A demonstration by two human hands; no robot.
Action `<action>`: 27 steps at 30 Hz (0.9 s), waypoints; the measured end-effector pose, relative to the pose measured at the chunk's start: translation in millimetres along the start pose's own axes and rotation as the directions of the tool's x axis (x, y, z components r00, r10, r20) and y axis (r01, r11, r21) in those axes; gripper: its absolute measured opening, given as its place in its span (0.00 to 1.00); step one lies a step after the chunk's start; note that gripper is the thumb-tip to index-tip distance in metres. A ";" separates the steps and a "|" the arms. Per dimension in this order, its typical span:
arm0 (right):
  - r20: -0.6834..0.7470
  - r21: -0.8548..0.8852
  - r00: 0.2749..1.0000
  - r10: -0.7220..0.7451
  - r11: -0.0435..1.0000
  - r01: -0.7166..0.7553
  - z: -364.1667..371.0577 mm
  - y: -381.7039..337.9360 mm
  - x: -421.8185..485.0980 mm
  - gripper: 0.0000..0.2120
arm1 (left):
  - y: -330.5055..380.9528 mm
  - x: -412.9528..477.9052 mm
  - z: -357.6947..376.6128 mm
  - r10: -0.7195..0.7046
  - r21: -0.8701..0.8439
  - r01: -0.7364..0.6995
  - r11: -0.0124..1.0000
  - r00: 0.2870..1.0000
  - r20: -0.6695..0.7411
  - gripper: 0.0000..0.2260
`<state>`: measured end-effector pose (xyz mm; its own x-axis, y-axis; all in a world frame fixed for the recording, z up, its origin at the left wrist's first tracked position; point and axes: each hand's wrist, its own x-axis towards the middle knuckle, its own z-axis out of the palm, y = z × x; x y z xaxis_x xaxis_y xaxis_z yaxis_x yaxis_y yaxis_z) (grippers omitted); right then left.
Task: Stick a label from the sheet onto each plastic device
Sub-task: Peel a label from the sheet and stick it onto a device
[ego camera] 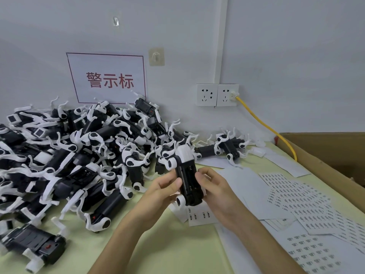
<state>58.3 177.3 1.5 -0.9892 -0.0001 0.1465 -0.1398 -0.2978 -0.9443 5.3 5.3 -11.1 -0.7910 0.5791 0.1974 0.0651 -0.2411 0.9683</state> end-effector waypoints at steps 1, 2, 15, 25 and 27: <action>0.002 -0.031 1.000 -0.020 0.999 0.020 0.5 0.3 0.1 0.06 | 0.8 -0.2 0.0 -0.008 -0.037 0.008 0.999 1.000 -0.016 0.17; 0.008 -0.081 0.999 -0.038 0.996 0.039 0.0 1.0 0.3 0.06 | 1.2 -0.4 -0.2 -0.013 -0.077 0.012 0.997 1.000 -0.023 0.18; -0.238 -0.953 0.971 0.014 0.191 -0.236 -14.7 22.9 5.1 0.38 | -1.9 6.0 -16.0 -0.140 -0.369 0.017 0.929 0.940 -0.310 0.19; -0.334 -0.711 0.942 -0.009 0.659 -0.246 -21.1 19.8 9.7 0.38 | -2.6 6.0 -13.8 -0.272 -0.522 0.106 0.847 0.929 -0.253 0.12; -0.366 -0.615 0.930 0.036 0.740 -0.271 -23.8 15.4 11.0 0.37 | -2.9 5.2 -15.5 -0.278 -0.543 0.097 0.834 0.925 -0.261 0.13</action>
<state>44.2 195.5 -18.4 -0.9408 0.3388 -0.0053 0.1374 0.3670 -0.9200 -8.4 -3.0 -15.2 -0.9081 0.3993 -0.1262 -0.3530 -0.5677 0.7437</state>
